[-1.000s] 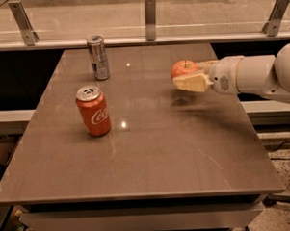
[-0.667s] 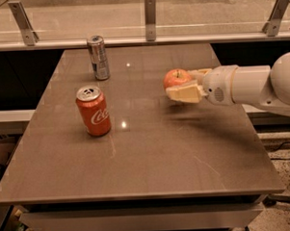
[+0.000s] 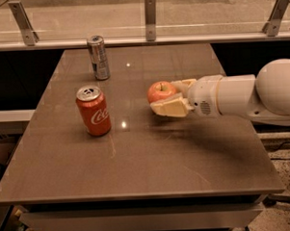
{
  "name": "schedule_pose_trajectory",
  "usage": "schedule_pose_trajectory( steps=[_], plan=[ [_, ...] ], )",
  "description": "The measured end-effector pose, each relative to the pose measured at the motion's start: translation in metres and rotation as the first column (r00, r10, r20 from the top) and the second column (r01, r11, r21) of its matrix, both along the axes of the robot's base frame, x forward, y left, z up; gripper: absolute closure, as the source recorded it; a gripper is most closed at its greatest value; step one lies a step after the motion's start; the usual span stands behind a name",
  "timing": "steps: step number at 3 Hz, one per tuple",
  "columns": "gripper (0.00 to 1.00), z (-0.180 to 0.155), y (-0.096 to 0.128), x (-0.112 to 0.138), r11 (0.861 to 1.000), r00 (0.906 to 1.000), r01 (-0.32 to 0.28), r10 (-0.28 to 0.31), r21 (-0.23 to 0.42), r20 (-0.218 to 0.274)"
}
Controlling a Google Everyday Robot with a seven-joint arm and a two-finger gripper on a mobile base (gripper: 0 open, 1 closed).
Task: Move apple near coke can
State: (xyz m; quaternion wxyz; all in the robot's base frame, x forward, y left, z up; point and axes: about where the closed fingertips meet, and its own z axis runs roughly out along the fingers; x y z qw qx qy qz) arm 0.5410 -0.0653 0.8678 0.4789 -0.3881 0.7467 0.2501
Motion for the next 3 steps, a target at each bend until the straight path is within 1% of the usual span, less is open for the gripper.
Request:
schedule_pose_trajectory(
  steps=[1, 3],
  plan=[
    [1.0, -0.003, 0.017, -0.006, 0.999, 0.9994, -0.036, 0.036, 0.001, 0.0],
    [1.0, -0.007, 0.041, -0.016, 0.995, 0.9964, -0.084, 0.084, 0.057, -0.008]
  ],
)
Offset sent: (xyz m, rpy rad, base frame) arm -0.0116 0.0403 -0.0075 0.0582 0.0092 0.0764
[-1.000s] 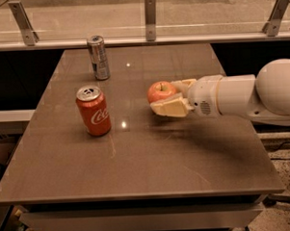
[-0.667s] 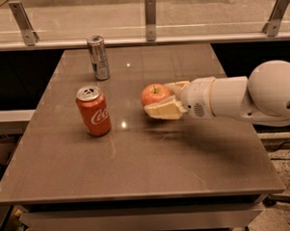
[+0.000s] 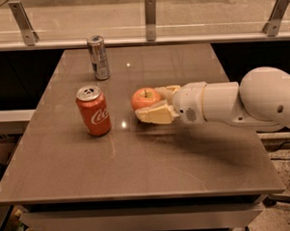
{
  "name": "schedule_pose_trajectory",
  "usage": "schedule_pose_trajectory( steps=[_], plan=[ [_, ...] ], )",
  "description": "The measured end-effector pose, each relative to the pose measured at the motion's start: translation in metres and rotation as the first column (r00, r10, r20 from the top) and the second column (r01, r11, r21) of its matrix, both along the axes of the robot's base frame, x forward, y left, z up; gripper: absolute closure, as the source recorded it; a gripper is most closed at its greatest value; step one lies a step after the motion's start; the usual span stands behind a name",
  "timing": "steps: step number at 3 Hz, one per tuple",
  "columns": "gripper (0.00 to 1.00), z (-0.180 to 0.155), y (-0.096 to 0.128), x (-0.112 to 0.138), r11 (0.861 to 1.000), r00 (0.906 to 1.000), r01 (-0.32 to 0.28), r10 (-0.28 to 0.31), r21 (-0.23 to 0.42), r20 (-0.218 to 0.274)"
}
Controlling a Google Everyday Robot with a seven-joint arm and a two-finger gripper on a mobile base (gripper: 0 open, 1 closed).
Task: Move apple near coke can
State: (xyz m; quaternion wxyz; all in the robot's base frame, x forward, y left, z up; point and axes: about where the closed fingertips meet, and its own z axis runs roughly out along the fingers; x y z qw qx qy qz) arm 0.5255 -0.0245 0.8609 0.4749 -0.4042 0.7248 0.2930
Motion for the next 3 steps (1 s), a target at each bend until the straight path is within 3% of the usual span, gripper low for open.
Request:
schedule_pose_trajectory(
  steps=[2, 3],
  plan=[
    [1.0, -0.007, 0.024, -0.022, 0.999, 0.9994, -0.035, 0.035, 0.023, -0.003],
    [0.83, -0.007, 0.027, -0.023, 0.999, 0.9992, -0.039, 0.039, 0.021, -0.003]
  ],
)
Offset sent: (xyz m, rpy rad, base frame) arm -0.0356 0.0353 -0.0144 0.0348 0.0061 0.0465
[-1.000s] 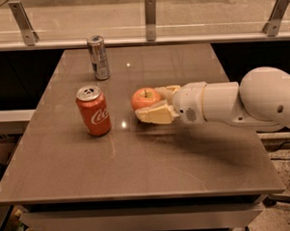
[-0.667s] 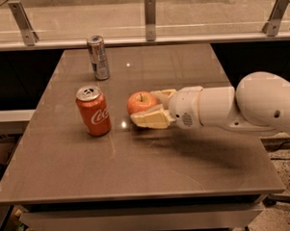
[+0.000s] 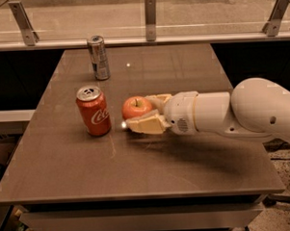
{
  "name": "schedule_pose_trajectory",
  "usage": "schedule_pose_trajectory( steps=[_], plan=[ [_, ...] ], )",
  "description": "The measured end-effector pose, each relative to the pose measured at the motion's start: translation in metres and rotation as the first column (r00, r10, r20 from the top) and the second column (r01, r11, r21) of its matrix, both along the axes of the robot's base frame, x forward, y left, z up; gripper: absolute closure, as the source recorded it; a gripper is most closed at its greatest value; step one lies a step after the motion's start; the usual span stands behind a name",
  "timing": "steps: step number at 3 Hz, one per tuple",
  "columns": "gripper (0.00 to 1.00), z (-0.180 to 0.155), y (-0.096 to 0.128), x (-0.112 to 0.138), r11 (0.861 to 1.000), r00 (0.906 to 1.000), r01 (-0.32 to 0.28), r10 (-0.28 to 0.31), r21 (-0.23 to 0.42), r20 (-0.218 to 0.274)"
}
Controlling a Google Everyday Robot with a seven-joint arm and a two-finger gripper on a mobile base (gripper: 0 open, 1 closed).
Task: Move apple near coke can
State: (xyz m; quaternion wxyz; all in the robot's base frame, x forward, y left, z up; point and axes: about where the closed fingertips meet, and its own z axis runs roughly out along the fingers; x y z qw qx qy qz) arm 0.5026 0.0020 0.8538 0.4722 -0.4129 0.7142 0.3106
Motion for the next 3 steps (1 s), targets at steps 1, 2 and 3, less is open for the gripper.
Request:
schedule_pose_trajectory(
  steps=[1, 2, 3],
  plan=[
    [0.59, 0.0005, 0.002, -0.0007, 1.0, 1.0, -0.004, 0.004, -0.001, 0.001],
    [0.36, 0.0009, 0.0041, -0.0014, 1.0, 1.0, -0.007, 0.007, -0.002, 0.002],
    [0.13, 0.0014, 0.006, -0.002, 1.0, 0.9999, -0.011, 0.011, -0.003, 0.003]
  ],
)
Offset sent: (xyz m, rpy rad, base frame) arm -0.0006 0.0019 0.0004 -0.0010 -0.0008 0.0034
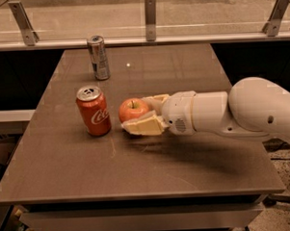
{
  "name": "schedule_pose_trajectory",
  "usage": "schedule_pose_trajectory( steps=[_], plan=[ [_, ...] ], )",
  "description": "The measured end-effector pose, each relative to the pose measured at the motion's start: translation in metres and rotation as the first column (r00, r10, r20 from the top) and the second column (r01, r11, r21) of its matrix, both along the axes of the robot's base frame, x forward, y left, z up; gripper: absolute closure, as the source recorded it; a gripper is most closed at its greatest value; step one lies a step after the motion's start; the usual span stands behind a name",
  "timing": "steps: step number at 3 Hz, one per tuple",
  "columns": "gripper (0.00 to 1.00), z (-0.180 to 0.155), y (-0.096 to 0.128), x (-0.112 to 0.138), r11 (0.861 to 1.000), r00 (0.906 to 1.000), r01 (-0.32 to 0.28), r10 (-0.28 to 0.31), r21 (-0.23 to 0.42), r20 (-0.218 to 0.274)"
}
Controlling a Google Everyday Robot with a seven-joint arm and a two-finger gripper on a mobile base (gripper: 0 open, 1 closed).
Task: Move apple near coke can
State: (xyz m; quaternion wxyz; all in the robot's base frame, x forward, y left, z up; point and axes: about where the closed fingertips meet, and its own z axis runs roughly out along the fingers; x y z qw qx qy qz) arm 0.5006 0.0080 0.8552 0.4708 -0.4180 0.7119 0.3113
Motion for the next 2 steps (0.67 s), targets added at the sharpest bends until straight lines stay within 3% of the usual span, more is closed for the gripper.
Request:
schedule_pose_trajectory(
  steps=[1, 2],
  plan=[
    [0.0, 0.0005, 0.002, -0.0007, 1.0, 1.0, -0.004, 0.004, -0.001, 0.001],
    [0.0, 0.0005, 0.002, -0.0007, 1.0, 1.0, -0.004, 0.004, -0.001, 0.001]
  ],
)
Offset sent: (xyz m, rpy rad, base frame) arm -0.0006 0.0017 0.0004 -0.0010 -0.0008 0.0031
